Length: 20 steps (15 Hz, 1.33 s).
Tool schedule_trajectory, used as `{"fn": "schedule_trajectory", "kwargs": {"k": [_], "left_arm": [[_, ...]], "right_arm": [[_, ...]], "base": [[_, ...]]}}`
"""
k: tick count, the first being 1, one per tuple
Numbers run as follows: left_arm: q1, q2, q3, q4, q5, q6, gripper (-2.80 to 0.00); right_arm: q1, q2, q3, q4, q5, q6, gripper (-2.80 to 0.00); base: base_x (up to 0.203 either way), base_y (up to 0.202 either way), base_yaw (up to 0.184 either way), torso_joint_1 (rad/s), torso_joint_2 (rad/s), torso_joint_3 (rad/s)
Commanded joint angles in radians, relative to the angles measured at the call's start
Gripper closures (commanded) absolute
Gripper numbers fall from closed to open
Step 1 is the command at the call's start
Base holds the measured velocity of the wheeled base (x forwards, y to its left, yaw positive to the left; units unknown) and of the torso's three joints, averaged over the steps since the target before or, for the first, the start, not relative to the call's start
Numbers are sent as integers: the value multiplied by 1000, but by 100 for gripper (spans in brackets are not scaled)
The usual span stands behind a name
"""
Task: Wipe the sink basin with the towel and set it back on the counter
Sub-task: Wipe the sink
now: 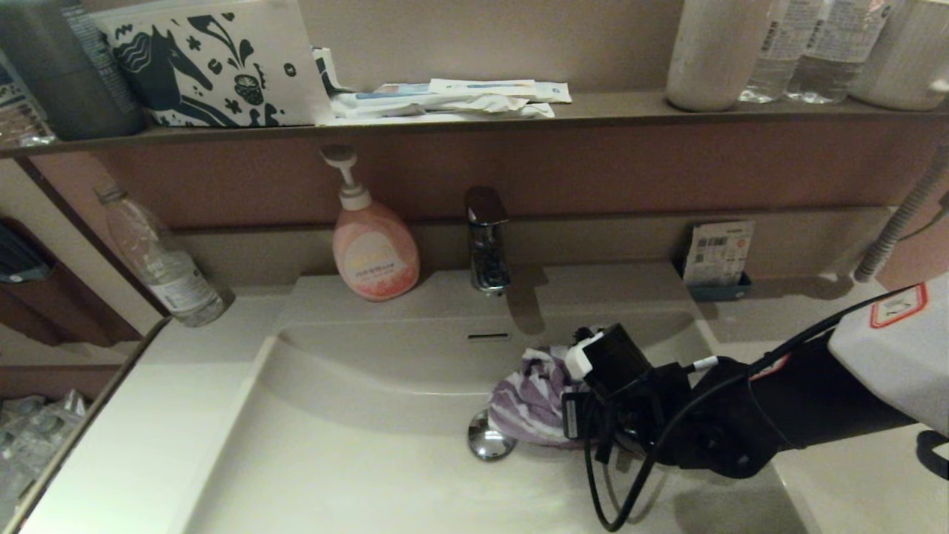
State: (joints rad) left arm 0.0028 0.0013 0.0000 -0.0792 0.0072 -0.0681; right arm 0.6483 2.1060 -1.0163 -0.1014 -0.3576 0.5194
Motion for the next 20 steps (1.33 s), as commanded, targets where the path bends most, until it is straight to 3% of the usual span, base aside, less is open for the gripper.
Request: {"fn": "schedule_trajectory", "kwargs": {"k": [1,5,10,14,20], "left_arm": [[0,0,0,-1,0,-1,0],[0,0,0,-1,0,-1,0],[0,0,0,-1,0,-1,0],[0,0,0,-1,0,-1,0],[0,0,0,-1,0,-1,0]], "right_arm": [[2,-41,35,62,1,5,0],[70,-65,62,211,15,72,0],[227,-51,42,239,161,118,0],[302,27,-87,236,268,119,0],[386,181,-406,236,359,118,0]], "base": [[0,0,0,0,0,0],[0,0,0,0,0,0],[0,0,0,0,0,0],[0,0,0,0,0,0],[0,0,0,0,0,0]]}}
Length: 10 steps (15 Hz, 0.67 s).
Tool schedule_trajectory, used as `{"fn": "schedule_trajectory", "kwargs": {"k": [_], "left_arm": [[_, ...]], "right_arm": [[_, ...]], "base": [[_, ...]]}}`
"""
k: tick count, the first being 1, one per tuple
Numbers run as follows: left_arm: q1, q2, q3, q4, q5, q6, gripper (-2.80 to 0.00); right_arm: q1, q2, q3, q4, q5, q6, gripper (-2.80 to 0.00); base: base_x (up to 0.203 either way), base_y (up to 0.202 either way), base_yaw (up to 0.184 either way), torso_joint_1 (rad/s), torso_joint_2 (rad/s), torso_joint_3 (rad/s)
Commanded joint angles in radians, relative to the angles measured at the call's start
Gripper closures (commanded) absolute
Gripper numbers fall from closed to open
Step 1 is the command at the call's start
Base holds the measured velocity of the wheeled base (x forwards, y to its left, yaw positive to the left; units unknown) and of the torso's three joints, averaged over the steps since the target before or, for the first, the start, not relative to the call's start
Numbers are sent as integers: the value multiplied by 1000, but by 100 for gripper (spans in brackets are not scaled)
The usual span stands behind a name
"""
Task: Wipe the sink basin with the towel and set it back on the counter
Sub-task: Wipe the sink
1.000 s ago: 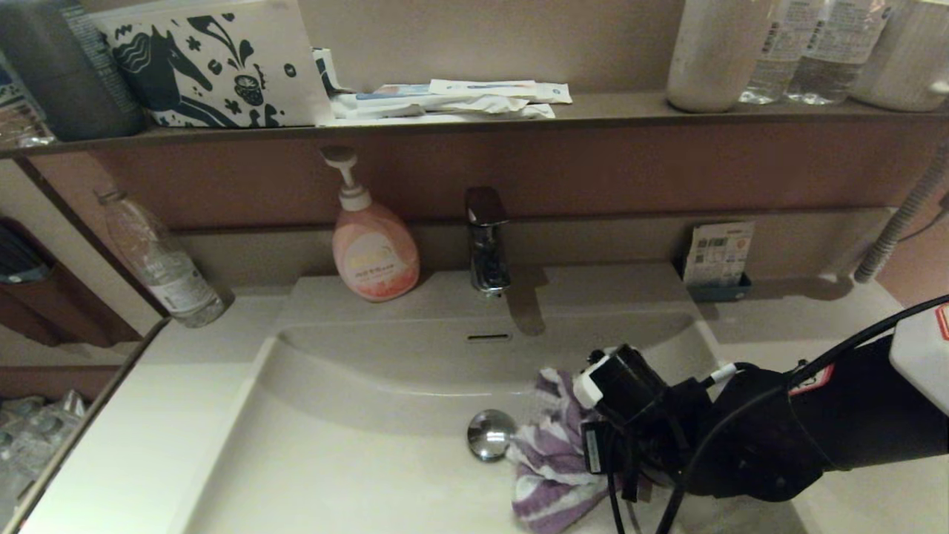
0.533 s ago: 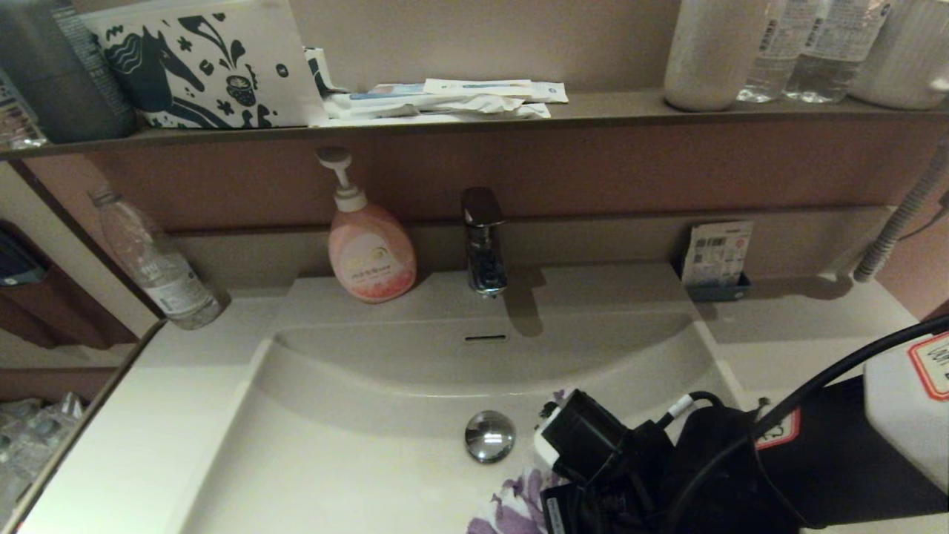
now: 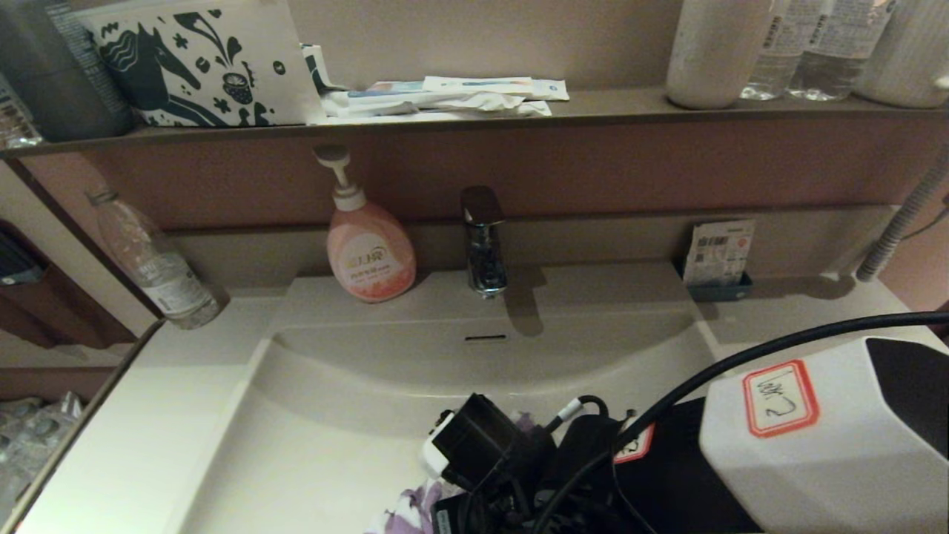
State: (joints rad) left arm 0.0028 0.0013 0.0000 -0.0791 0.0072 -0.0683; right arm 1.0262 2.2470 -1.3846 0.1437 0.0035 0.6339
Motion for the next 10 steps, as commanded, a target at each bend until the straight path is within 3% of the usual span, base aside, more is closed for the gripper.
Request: {"fn": "schedule_trajectory", "kwargs": {"k": [1,7,10], "left_arm": [[0,0,0,-1,0,-1,0],[0,0,0,-1,0,-1,0],[0,0,0,-1,0,-1,0]], "right_arm": [[17,71,-90,-9,4,3,0],[44,285,-439,-11,8,2,0],[31,351,-556,-99,-14,-4,0]], "base": [[0,0,0,0,0,0],[0,0,0,0,0,0],[0,0,0,0,0,0]]}}
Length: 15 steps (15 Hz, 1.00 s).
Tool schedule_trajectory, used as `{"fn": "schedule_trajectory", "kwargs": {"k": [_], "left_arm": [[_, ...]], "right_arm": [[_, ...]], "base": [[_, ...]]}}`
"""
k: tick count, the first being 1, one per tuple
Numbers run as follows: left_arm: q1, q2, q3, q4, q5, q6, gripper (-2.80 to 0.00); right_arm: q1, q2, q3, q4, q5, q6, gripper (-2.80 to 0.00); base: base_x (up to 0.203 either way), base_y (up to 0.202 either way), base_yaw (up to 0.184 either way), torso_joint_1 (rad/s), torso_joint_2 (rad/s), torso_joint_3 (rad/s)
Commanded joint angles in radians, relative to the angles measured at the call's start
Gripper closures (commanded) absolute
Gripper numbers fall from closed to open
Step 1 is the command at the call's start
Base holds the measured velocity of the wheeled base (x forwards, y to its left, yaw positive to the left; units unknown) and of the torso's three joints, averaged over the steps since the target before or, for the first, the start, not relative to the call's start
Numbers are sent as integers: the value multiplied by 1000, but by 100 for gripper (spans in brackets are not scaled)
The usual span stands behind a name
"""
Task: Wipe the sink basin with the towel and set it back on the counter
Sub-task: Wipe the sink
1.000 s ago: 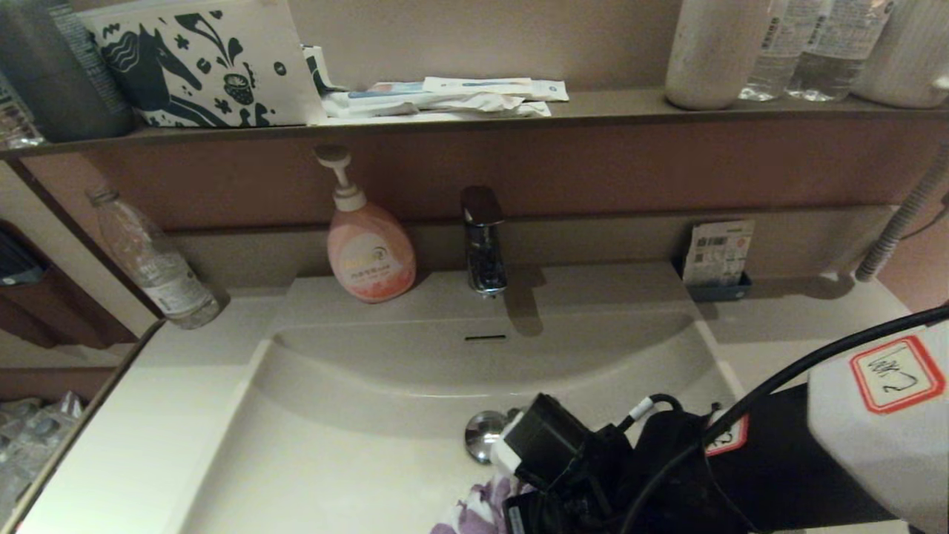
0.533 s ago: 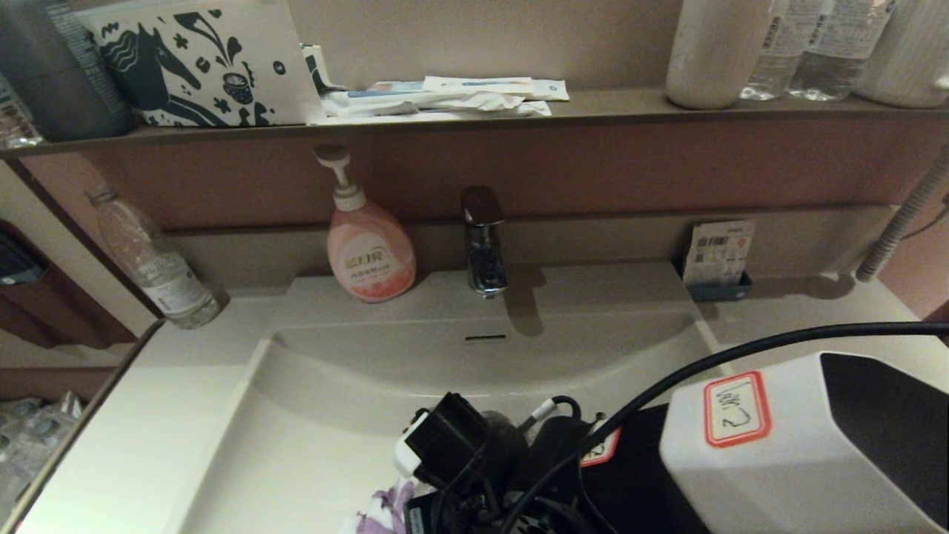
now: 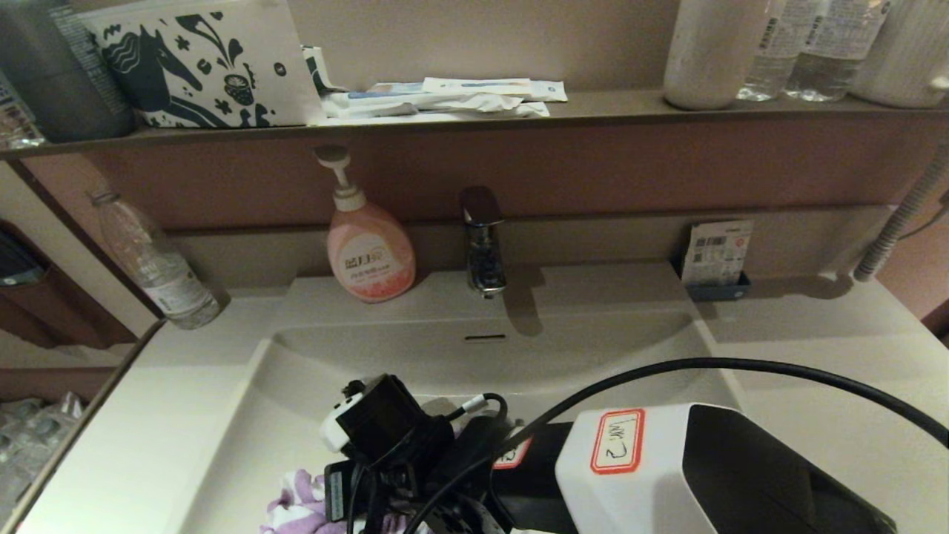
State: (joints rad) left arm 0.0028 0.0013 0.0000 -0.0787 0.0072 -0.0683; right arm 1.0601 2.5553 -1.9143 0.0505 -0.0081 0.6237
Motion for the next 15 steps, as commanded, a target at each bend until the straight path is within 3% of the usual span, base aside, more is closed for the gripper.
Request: {"fn": "schedule_trajectory", "kwargs": {"k": [1,6,12,15], "left_arm": [[0,0,0,-1,0,-1,0],[0,0,0,-1,0,-1,0],[0,0,0,-1,0,-1,0],[0,0,0,-1,0,-1,0]], "right_arm": [[-18,51,-44,-38,-13,-7,0],[-99,63,-47,-67,-126,-89,0],[-184,56,-22,-80,-229,-105,0],[-232,31,64,-79,-267,-104,0]], "base": [[0,0,0,0,0,0],[0,0,0,0,0,0],[0,0,0,0,0,0],[0,0,0,0,0,0]]}}
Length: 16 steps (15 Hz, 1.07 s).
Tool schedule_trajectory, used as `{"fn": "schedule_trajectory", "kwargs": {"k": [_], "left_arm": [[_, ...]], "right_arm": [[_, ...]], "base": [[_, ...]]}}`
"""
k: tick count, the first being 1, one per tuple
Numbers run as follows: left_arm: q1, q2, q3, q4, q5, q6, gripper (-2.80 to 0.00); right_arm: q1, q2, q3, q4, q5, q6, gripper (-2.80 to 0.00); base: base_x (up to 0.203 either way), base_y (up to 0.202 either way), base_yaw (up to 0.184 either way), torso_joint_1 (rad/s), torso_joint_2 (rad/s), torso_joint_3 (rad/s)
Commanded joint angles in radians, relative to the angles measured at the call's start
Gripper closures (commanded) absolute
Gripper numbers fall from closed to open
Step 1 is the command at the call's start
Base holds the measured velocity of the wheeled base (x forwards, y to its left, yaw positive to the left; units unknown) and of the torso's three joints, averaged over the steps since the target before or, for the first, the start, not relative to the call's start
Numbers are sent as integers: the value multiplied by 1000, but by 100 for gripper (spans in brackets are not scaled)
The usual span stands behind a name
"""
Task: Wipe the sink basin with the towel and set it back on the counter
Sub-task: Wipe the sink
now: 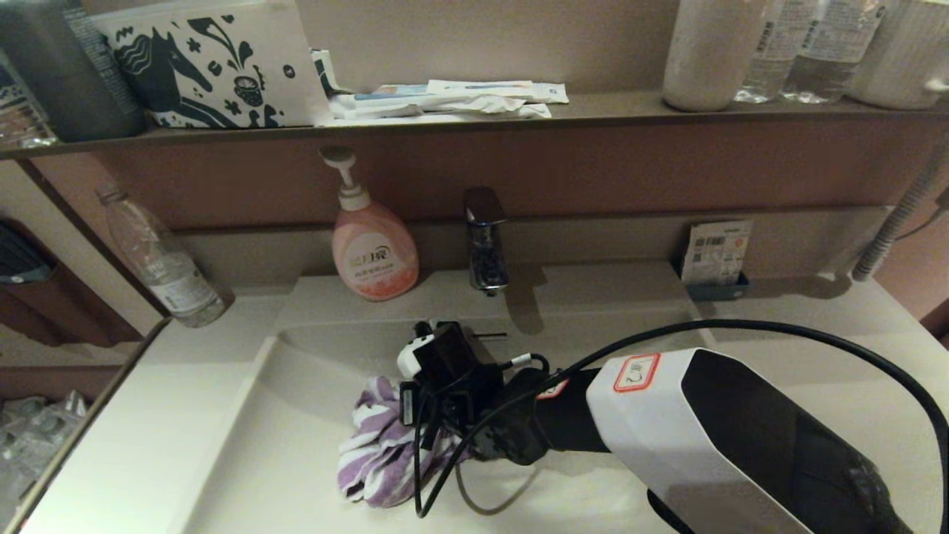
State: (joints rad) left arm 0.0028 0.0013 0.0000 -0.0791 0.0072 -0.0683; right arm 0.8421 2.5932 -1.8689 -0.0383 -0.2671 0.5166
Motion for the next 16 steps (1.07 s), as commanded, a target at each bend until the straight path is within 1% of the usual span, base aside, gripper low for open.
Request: {"fn": "schedule_trajectory", "kwargs": {"k": [1,4,9,12,16], "left_arm": [[0,0,0,-1,0,-1,0],[0,0,0,-1,0,-1,0],[0,0,0,-1,0,-1,0],[0,0,0,-1,0,-1,0],[0,0,0,-1,0,-1,0]], "right_arm": [[-33,-21,56,10,-19,3,0],[-93,-88,176,8,-54,3,0],[-189,-224,428,5,-80,3,0],[-219,-303,563,8,-99,4,0],[-228,-397,755,28,-133,3,0]], "base": [[0,0,0,0,0,0],[0,0,0,0,0,0],[0,0,0,0,0,0],[0,0,0,0,0,0],[0,0,0,0,0,0]]}}
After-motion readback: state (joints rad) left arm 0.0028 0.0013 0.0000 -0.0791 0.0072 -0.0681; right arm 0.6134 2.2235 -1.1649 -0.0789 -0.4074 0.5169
